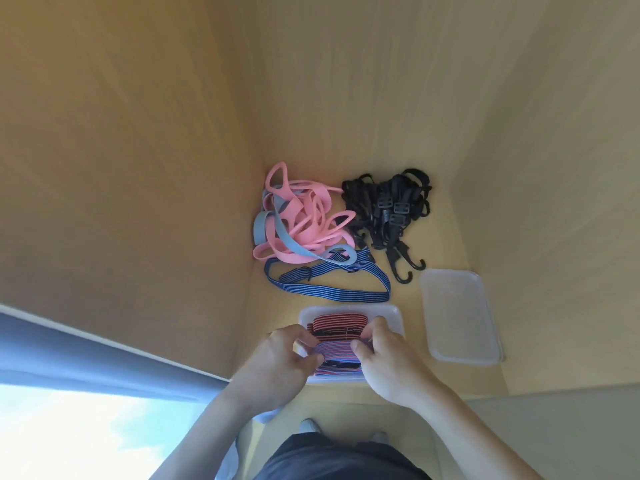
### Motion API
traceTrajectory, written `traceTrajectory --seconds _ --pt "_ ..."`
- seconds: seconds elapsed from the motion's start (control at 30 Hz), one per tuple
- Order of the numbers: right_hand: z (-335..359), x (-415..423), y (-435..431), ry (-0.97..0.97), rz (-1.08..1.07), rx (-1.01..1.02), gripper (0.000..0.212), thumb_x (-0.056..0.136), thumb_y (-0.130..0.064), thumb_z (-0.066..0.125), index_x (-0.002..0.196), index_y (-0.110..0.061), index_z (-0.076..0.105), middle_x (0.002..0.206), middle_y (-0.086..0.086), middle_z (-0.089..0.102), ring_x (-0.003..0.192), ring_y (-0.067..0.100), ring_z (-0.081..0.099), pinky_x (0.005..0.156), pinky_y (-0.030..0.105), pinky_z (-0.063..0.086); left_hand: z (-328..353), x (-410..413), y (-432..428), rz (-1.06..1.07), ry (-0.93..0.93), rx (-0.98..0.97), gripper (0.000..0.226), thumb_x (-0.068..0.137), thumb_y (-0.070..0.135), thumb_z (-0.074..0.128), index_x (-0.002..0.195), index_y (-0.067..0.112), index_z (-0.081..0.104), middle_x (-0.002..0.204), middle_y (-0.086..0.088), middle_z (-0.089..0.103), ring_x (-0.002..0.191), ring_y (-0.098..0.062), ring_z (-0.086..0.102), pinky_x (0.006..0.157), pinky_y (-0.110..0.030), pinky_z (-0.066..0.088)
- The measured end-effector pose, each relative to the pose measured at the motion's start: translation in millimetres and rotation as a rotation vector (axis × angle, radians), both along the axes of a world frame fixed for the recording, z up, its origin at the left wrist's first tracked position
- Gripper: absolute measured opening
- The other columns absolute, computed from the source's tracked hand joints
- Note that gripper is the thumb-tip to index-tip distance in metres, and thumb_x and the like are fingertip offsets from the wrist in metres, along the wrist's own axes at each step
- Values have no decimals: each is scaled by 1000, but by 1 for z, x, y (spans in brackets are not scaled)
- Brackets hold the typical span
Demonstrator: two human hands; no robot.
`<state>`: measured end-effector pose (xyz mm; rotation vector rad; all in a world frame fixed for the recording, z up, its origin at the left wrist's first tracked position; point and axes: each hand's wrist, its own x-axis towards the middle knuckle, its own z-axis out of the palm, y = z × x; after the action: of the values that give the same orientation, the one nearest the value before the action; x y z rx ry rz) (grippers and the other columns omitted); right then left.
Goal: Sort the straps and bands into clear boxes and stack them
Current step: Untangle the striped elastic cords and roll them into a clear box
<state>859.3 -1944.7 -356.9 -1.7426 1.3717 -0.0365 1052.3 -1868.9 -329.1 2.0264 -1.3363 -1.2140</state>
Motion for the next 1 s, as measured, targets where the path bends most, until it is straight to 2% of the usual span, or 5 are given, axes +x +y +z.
traceTrajectory --seconds 0.2,0.33,0.53,0.8,1.0 --pt "2 1 -1 19 9 9 19 101 -45 46 93 -30 40 89 -7 59 77 9 57 59 26 41 -5 1 -4 -32 -78 21 10 90 32 69 87 31 60 87 11 69 76 -5 70 66 -20 48" --pt "-1 1 0 34 20 -5 19 102 -44 45 93 -29 39 87 -7 58 76 8 56 58 25 39 -5 0 -7 -105 -219 -8 11 89 36 68 84 34 59 83 14 68 69 3 59 58 -9 37" --pt "-5 -1 8 48 55 -58 19 101 -42 50 96 -29 38 88 -11 55 78 3 54 60 22 39 -6 3 -6 -255 -445 -66 14 90 45 66 100 37 64 105 24 59 108 -2 50 81 -22 41" --pt "-3 -2 5 45 71 -43 22 97 -44 58 93 -27 45 84 -9 58 75 9 57 60 26 41 -7 8 -7 -299 -412 -85 20 89 44 71 106 34 69 110 15 46 117 -4 44 90 -28 46" --pt "-3 0 4 48 100 -41 20 99 -44 55 90 -30 46 83 -10 59 74 7 56 60 25 39 -11 18 -11 -381 -425 -180 20 88 16 62 101 30 69 121 15 44 125 -8 35 97 -26 41"
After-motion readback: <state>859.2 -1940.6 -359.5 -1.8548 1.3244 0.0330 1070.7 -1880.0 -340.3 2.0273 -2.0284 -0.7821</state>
